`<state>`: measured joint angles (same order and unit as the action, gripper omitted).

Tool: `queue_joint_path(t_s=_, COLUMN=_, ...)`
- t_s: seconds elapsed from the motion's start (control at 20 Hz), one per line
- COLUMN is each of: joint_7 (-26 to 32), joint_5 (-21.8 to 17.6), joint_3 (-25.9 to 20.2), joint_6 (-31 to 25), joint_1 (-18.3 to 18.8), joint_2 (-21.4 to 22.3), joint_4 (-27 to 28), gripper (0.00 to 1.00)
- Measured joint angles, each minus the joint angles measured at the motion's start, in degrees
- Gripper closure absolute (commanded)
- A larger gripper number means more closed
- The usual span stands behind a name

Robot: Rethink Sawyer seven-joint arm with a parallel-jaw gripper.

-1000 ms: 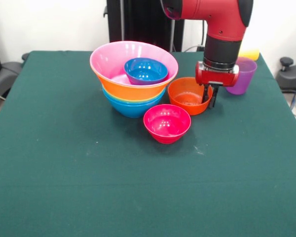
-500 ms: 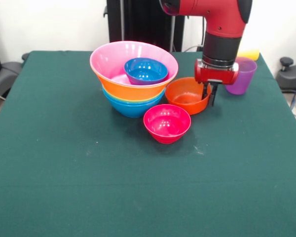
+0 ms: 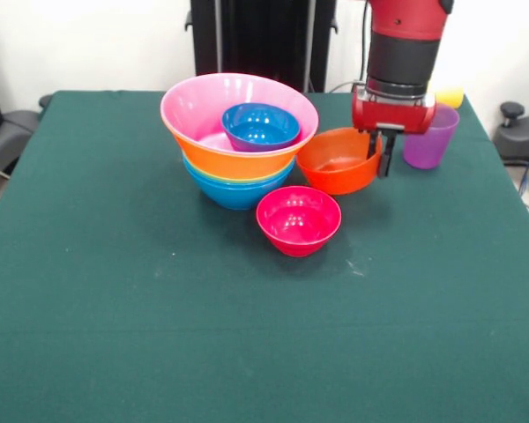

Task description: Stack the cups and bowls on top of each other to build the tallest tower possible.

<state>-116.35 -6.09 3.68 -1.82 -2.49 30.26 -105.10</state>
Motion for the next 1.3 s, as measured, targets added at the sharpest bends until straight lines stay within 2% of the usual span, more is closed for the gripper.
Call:
queue_joint_path(t_s=0.7, joint_7=0.0, joint_5=1.5, joint_3=-0.6, joint_6=-3.2, joint_1=0.1, joint_2=5.4, joint_4=-0.4, gripper=1.0)
queue_joint_path(t_s=0.9, joint_7=0.0, joint_5=2.1, joint_3=-1.3, joint_6=-6.3, joint_1=0.5, joint_2=8.0, joint_4=-1.3, gripper=1.0)
queue_joint_path(t_s=1.3, joint_7=0.0, joint_5=2.5, joint_3=-3.2, joint_6=-16.1, joint_1=3.6, joint_2=16.2, joint_4=-4.5, gripper=1.0)
